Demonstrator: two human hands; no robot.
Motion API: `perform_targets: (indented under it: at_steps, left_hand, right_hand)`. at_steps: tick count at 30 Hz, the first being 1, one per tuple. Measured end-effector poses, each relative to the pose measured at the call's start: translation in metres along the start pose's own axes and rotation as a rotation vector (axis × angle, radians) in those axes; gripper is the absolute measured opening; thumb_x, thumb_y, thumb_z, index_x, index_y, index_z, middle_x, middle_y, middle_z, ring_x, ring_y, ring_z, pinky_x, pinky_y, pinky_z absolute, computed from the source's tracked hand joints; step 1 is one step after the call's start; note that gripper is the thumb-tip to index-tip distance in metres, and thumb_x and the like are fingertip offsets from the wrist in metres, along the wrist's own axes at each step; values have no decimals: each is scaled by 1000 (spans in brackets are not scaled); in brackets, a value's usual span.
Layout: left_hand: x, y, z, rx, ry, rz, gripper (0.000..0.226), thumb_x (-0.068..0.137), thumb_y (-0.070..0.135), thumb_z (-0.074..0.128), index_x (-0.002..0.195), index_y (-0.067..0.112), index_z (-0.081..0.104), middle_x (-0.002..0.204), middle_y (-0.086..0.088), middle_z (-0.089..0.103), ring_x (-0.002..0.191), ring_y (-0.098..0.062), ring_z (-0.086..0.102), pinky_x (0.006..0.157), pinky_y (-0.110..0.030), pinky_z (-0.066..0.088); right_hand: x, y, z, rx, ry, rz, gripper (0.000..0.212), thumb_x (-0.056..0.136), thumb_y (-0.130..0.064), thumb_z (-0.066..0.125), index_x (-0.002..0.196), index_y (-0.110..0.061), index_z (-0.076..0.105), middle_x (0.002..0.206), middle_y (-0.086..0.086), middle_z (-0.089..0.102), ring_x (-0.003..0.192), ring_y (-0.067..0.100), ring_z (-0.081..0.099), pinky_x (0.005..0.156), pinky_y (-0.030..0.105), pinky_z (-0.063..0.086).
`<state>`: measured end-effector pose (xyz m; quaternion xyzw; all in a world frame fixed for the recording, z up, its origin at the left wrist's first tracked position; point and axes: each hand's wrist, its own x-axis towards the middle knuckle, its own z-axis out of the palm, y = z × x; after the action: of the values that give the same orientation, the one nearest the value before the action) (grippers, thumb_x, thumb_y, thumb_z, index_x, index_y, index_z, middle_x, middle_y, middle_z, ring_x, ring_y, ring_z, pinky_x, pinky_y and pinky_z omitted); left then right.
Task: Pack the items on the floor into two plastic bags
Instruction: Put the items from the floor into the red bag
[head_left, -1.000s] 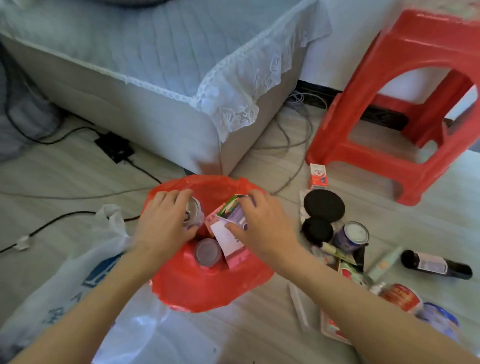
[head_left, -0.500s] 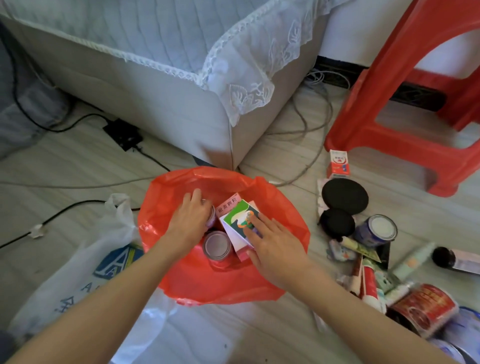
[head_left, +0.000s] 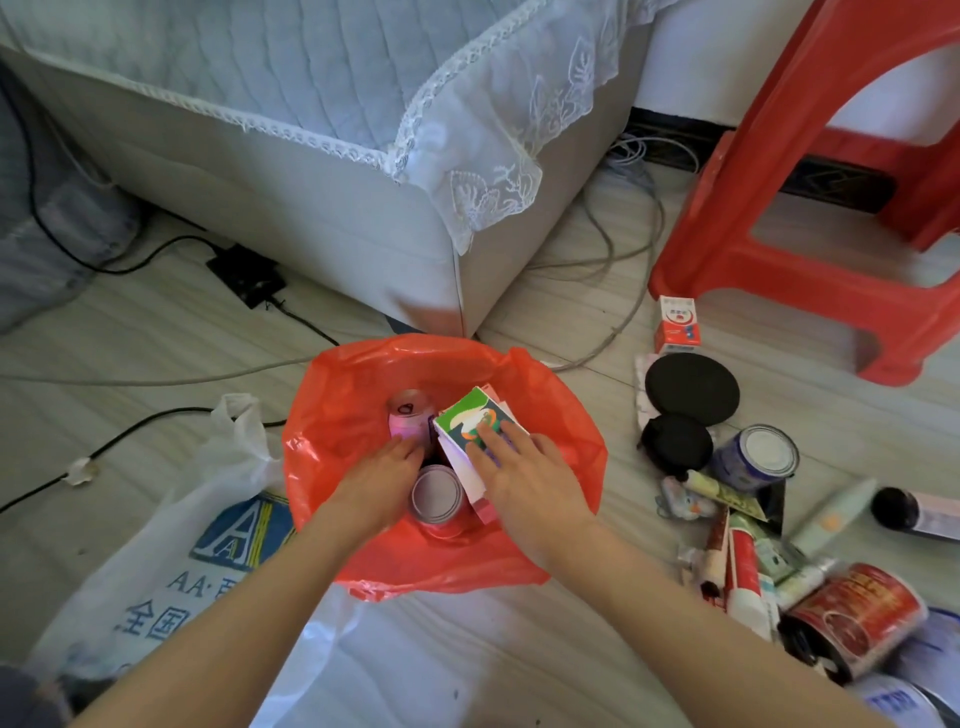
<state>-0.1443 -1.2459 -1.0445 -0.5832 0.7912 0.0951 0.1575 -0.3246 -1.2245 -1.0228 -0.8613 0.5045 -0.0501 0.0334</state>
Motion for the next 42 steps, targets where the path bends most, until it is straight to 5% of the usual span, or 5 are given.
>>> perform_targets:
  at_steps: [13,19,29,37,42]
  left_hand:
    - [-50,55,-65,-239,555,97,50,85,26,38,130,6,48,133,-15,53,124,-32,49,98,-47,45]
    - [-58,136,-79,-230,619,478,37,87,21,48,123,13,51,126,-7,58,120,-25,51,99,-41,39]
    - [-33,226,39,-187,26,517,68,70,2,64,134,13,43,143,-12,42,134,-30,38,103,-37,39]
    - [4,230,74,-12,-190,512,69,86,-4,38,146,20,17,157,-3,2,145,-21,-1,115,-35,9]
    - [17,224,87,11,23,656,44,69,15,33,96,17,69,96,-12,66,95,-31,64,94,-37,36]
  right_hand:
    - [-42,47,-90,-35,269,28,37,78,-31,46,107,-15,63,111,6,66,106,25,62,104,45,34]
    - [-138,100,-87,-64,234,400,52,68,-25,79,114,-8,62,113,15,65,103,32,64,91,51,46]
    - [-248,114,-1,164,-290,748,51,92,-42,46,134,-14,39,131,9,48,119,29,44,97,38,36]
    - [-187,142,38,175,-149,740,63,87,-53,48,127,-5,41,117,16,51,107,34,50,87,41,42]
    - [-163,139,56,177,-275,851,69,86,-48,52,135,-6,28,126,17,40,115,35,43,91,41,42]
